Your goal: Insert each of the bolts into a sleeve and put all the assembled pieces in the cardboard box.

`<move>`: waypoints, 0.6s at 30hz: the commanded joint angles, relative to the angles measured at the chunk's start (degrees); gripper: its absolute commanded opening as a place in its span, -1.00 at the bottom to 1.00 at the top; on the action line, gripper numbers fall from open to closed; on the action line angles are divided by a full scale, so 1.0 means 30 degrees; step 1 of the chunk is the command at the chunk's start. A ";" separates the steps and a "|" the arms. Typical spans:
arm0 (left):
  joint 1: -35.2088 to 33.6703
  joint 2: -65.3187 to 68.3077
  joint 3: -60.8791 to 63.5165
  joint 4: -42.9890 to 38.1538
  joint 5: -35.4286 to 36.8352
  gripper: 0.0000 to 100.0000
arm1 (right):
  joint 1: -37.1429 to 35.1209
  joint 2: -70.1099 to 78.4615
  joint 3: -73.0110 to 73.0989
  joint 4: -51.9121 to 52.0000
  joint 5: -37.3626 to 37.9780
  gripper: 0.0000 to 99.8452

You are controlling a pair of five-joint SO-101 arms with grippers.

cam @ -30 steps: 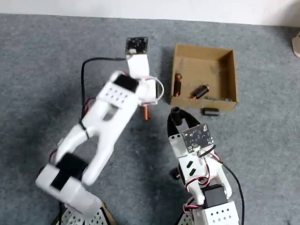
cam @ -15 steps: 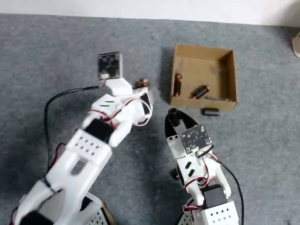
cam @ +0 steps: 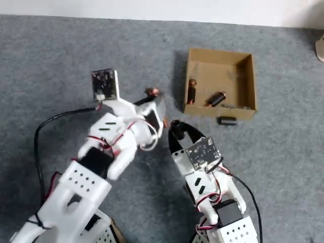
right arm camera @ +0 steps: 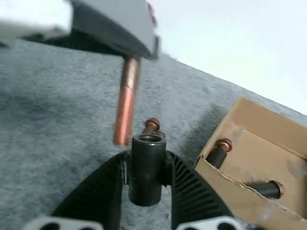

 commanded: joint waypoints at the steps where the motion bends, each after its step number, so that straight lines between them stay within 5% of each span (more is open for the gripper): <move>1: 0.0454 -0.1509 0.0484 -0.1729 0.0205 -0.99 | -0.0366 -0.0190 0.2505 0.0103 0.0264 -0.99; 18: -0.0161 -0.2388 0.2535 -0.4396 0.0088 -0.99 | -0.1187 -0.0366 0.2505 0.0571 0.0264 -0.99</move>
